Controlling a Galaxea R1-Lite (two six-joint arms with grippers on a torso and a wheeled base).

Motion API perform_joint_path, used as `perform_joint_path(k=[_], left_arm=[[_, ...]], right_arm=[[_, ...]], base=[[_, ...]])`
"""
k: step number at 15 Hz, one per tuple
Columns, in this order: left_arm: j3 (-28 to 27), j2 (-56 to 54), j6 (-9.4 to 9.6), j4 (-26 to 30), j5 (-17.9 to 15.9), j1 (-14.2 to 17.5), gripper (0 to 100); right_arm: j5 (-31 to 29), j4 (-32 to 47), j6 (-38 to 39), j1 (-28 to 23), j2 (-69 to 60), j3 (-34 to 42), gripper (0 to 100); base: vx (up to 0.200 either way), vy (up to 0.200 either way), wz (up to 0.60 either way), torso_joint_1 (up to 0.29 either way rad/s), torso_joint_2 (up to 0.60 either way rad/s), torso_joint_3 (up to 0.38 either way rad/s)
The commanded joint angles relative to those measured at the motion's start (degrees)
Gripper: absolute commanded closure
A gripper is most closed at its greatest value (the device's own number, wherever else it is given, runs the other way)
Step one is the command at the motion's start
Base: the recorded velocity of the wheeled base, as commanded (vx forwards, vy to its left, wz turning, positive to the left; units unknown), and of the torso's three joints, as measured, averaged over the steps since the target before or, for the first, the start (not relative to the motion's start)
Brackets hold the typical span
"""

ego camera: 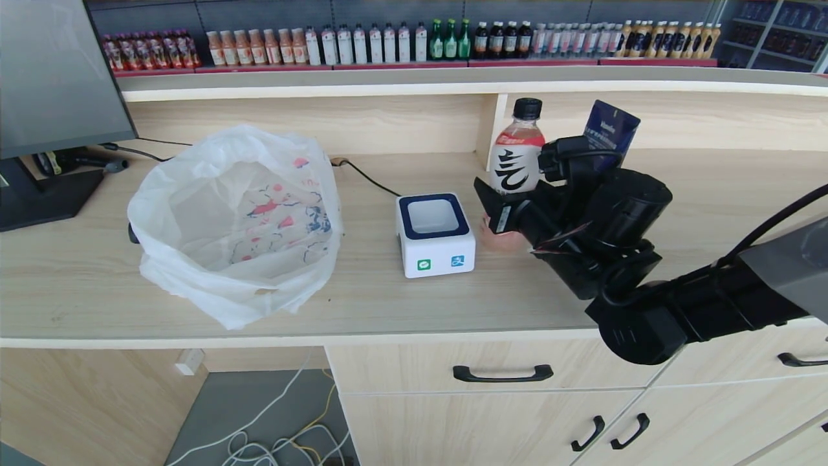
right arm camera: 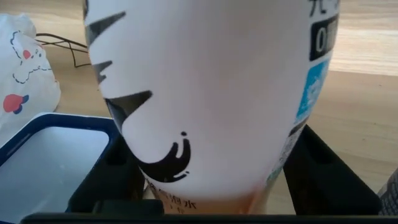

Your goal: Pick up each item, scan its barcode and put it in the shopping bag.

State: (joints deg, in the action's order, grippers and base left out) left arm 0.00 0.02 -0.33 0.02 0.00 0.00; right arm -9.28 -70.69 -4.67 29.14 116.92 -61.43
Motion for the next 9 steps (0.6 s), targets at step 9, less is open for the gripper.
perform_joint_path(k=[9], left_arm=[[0.0,0.0,-0.02,0.0,0.0,-0.1,0]], right_arm=[[4.4,-4.5,-0.7,0.0,-4.6,0.4,100]], base=[[0.0,0.0,0.0,0.0,0.0,0.0]])
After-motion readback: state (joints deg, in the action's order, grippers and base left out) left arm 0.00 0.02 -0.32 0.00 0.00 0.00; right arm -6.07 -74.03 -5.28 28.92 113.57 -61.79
